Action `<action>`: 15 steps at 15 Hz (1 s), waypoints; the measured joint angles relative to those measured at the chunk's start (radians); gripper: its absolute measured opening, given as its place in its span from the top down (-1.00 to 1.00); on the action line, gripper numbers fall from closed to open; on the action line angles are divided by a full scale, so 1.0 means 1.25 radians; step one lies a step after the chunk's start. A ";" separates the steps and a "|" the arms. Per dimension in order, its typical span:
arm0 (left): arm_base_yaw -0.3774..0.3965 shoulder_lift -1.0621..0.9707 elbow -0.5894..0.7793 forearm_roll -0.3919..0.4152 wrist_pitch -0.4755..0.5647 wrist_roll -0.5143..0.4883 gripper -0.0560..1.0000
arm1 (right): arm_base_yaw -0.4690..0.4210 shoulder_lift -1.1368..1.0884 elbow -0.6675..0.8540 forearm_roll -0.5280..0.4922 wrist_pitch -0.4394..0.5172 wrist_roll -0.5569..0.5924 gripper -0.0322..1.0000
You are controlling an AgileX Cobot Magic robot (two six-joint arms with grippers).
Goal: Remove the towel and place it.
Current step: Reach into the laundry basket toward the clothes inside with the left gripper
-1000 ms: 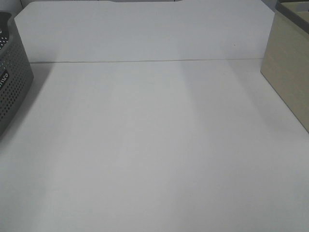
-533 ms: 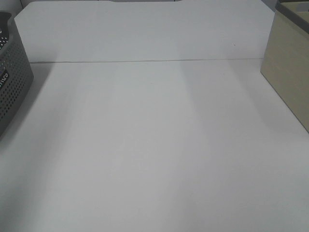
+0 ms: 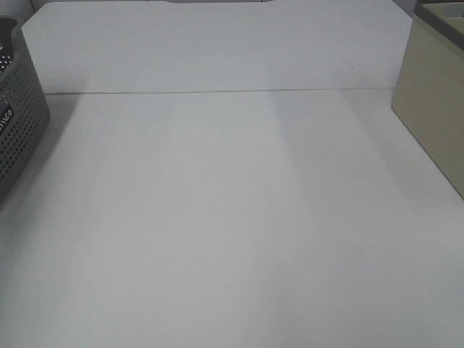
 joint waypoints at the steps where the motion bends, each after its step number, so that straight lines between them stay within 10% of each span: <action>1: 0.024 0.015 0.000 0.006 -0.050 0.010 -0.97 | 0.000 0.000 0.000 0.000 0.000 0.000 -0.43; 6: 0.042 0.206 -0.001 0.153 -0.286 0.028 -0.97 | 0.000 0.000 0.000 0.000 0.000 0.000 -0.43; 15: 0.010 0.468 -0.062 0.236 -0.256 0.042 -0.92 | 0.000 0.000 0.000 0.003 0.000 0.000 -0.43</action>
